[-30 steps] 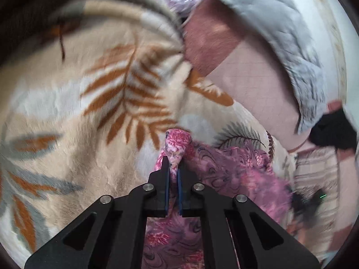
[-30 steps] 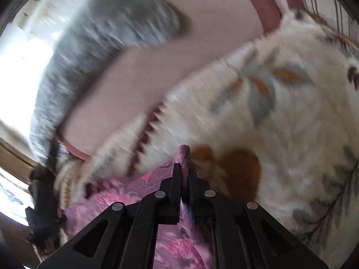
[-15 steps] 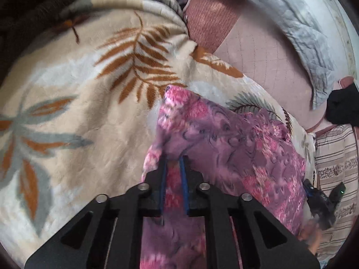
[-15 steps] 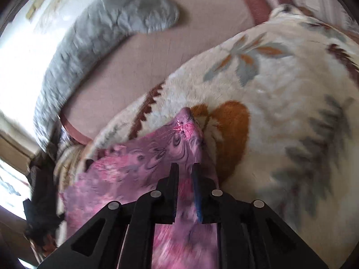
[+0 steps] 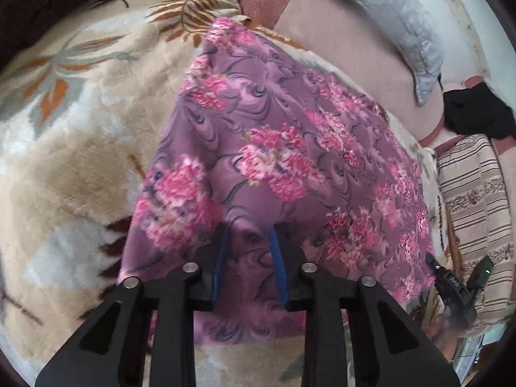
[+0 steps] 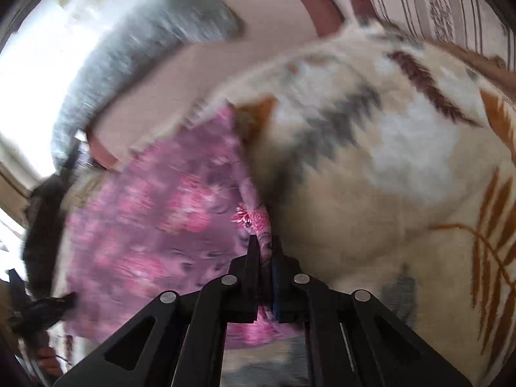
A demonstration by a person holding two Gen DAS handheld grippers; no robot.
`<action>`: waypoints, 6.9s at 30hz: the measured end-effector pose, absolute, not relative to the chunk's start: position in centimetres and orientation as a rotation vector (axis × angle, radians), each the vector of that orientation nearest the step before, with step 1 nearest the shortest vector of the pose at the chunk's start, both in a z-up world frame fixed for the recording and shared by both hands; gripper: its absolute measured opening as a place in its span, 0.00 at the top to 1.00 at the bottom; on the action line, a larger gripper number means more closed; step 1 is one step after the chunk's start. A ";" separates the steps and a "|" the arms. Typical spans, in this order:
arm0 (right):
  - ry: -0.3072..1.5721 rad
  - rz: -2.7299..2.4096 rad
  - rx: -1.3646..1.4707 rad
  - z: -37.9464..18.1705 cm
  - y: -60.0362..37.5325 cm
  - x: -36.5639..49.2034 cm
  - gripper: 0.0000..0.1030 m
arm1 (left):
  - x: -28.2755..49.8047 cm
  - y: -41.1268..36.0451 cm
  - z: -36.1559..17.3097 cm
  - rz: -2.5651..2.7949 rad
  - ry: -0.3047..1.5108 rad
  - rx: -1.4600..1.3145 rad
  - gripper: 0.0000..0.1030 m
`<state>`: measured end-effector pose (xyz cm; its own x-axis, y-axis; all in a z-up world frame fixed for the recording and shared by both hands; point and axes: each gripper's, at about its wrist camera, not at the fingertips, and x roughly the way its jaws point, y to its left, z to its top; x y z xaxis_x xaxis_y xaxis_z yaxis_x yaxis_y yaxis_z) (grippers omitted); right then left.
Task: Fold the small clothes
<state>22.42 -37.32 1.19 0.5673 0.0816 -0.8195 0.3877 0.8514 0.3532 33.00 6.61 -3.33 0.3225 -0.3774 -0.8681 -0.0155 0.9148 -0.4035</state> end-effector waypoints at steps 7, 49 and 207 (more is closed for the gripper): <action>0.776 -0.128 0.605 6.1 -35.9 19.4 0.79 | 31.0 9.1 0.4 -0.241 1.167 -0.463 0.66; 0.793 0.397 -0.599 0.8 4.7 21.0 0.39 | 39.6 15.5 1.2 -0.319 1.239 -0.398 0.56; 0.866 0.026 0.491 5.3 -37.3 34.7 0.56 | 40.4 -14.4 0.2 -0.387 1.118 -0.117 0.50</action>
